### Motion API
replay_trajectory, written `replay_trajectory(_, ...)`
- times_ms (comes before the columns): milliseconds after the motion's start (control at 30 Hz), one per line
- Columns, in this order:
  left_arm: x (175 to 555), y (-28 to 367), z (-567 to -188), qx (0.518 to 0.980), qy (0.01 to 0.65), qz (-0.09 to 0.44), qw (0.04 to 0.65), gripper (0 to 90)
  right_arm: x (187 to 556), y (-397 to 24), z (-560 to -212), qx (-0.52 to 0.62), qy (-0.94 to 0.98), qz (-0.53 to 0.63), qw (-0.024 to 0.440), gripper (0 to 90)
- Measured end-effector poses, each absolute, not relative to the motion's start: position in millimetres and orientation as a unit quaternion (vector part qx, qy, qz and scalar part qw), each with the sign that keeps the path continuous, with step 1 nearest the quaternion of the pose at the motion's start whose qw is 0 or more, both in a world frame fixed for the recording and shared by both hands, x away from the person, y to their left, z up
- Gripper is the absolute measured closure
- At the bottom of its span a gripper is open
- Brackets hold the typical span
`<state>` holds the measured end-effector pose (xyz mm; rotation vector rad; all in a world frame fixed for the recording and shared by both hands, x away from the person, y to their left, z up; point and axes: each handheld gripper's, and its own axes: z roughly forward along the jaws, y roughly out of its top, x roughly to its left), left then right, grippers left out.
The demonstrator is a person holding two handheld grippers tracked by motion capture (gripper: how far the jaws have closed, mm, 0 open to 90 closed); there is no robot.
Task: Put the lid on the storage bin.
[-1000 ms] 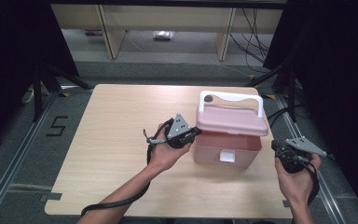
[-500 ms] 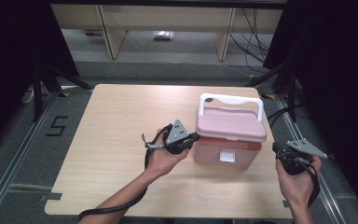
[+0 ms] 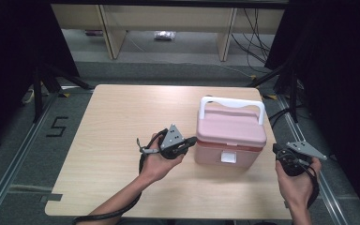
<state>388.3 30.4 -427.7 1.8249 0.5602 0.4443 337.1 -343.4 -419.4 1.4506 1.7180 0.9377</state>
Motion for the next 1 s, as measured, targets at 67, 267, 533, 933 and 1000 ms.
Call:
replay_trajectory(67,387,36,-426,0.771,0.236,0.194,0.559,90.0,338,-345,-420,0.559,0.663,0.357,0.347,90.0)
replay_trajectory(267,385,56,-423,0.764,0.244,0.213,0.558,89.8,337,-340,-422,0.577,0.651,0.366,0.331,90.0)
replay_trajectory(533,380,102,-426,0.753,0.263,0.257,0.546,86.8,340,-343,-427,0.561,0.66,0.363,0.344,87.8)
replay_trajectory(933,367,186,-454,0.721,0.328,0.309,0.526,84.6,341,-346,-442,0.574,0.653,0.362,0.337,86.2)
replay_trajectory(1000,363,200,-463,0.711,0.345,0.317,0.524,83.6,340,-346,-444,0.577,0.65,0.367,0.331,86.0)
